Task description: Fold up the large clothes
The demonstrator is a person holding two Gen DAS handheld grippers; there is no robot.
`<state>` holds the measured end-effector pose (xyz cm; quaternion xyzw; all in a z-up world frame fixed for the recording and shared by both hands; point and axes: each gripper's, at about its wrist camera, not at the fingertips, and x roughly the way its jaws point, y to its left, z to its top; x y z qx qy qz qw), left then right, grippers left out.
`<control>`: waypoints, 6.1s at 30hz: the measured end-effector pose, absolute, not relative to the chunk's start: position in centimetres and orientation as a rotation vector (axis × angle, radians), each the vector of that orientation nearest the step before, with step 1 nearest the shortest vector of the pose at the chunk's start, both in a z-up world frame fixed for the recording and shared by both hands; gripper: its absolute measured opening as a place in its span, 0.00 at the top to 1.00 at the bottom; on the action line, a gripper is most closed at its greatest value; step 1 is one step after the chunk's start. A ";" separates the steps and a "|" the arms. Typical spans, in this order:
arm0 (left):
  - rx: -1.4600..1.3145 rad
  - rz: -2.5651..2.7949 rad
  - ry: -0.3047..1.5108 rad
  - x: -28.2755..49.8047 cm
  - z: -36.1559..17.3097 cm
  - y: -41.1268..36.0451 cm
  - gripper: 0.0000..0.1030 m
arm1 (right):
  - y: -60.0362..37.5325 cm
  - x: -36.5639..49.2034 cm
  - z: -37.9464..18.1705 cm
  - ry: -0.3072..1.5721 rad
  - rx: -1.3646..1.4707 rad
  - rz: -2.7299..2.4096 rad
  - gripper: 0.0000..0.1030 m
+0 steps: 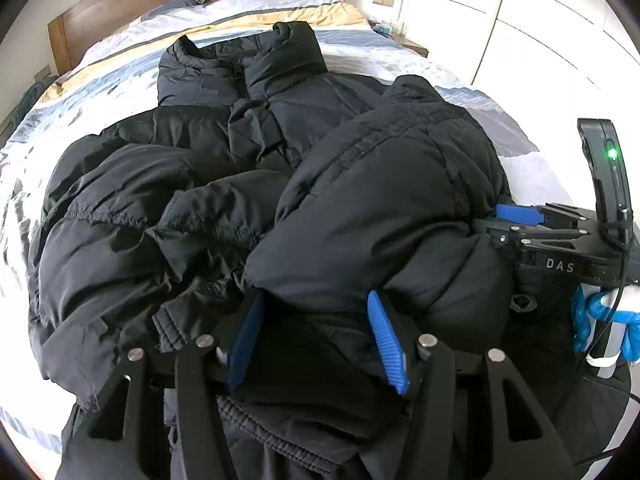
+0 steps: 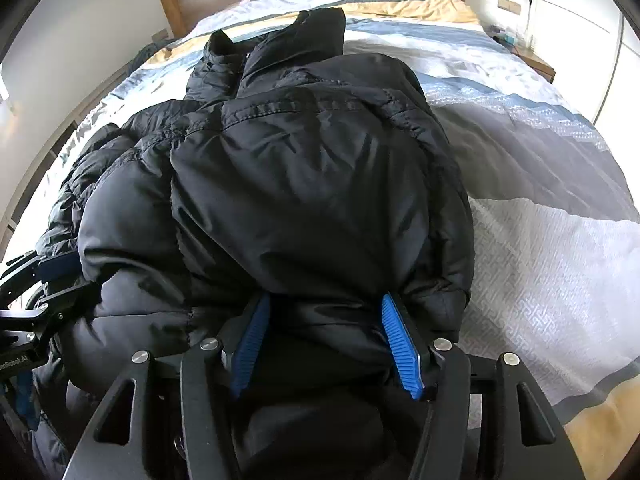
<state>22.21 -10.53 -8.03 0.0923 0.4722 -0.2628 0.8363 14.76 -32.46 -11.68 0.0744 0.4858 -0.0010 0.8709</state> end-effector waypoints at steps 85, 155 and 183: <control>-0.141 -0.316 1.074 58.2 -4.9 2.8 0.44 | -36.8 41.6 -3.5 0.837 0.184 0.066 0.24; -0.260 -0.337 1.142 37.1 -1.8 9.6 0.96 | -36.6 22.5 -1.3 0.867 0.325 0.169 0.57; 0.084 -0.506 1.093 35.9 -8.9 -6.6 0.49 | -28.5 27.2 -9.4 0.973 0.006 0.345 0.37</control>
